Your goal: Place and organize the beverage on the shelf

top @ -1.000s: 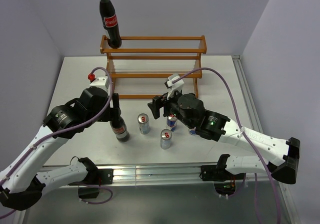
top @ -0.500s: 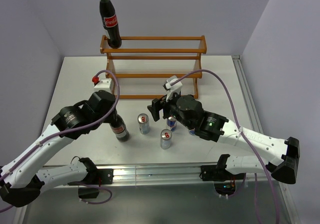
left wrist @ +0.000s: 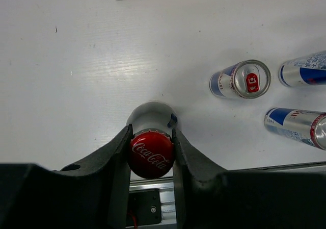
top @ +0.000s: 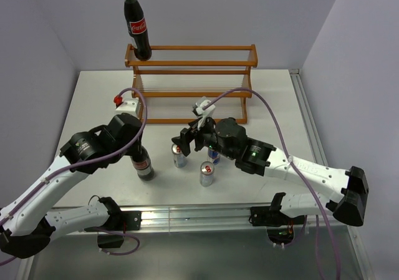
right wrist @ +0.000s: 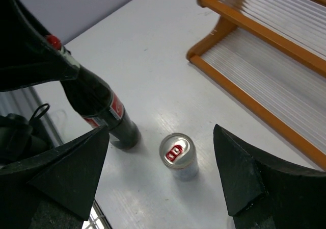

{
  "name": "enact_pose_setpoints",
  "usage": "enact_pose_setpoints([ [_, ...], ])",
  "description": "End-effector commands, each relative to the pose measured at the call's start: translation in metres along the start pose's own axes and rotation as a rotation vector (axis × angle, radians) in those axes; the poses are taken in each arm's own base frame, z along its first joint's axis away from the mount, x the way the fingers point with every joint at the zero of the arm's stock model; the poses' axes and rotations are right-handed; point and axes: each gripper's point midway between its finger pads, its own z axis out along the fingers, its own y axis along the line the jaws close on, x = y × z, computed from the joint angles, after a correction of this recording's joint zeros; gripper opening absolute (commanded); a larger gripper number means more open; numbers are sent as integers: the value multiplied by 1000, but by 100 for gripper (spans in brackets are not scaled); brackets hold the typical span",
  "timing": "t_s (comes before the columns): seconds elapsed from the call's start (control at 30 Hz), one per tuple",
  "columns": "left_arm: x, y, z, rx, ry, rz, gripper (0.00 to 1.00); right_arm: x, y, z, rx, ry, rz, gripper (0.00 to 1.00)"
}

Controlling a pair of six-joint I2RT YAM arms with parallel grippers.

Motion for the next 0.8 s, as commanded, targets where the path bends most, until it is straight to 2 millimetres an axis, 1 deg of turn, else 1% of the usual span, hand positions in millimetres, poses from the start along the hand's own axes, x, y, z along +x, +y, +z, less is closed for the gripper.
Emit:
enact_pose_setpoints([
  [0.0, -68, -9, -36, 96, -245, -92, 0, -10, 26, 13, -142, -47, -24, 89],
  [0.07, -72, -9, -37, 94, -253, -88, 0, -8, 32, 19, -171, -35, -27, 89],
  [0.1, -74, -8, -39, 93, -260, -88, 0, -4, 39, 24, -206, -24, -33, 89],
  [0.17, -78, -8, -42, 94, -272, -91, 0, -3, 49, 27, -264, -26, -42, 88],
  [0.2, -83, -8, -45, 99, -284, -94, 0, -1, 61, 29, -331, -36, -45, 88],
  [0.33, -94, -9, -57, 115, -296, -82, 0, -2, 84, 34, -467, -88, -68, 89],
  [0.37, -102, -9, -65, 121, -310, -82, 0, 1, 88, 40, -480, -86, -71, 90],
  [0.4, -101, -10, -64, 116, -292, -65, 0, -4, 91, 43, -486, -107, -74, 90],
  [0.43, -104, -11, -67, 120, -291, -61, 0, -5, 93, 47, -486, -111, -75, 91],
  [0.47, -110, -10, -75, 129, -305, -63, 0, -2, 94, 55, -487, -107, -77, 94],
  [0.53, -112, -11, -78, 130, -295, -51, 0, -7, 96, 64, -484, -136, -74, 98],
  [0.57, -120, -12, -84, 142, -309, -56, 0, -8, 97, 72, -480, -156, -71, 100],
  [0.63, -123, -12, -90, 150, -309, -50, 0, -10, 100, 78, -479, -179, -66, 100],
  [0.67, -128, -14, -94, 164, -316, -49, 0, -6, 101, 83, -480, -181, -66, 100],
  [0.7, -130, -15, -97, 172, -317, -45, 0, -14, 105, 84, -489, -215, -69, 100],
  [0.77, -134, -17, -100, 178, -319, -37, 0, -16, 111, 89, -488, -242, -78, 100],
])
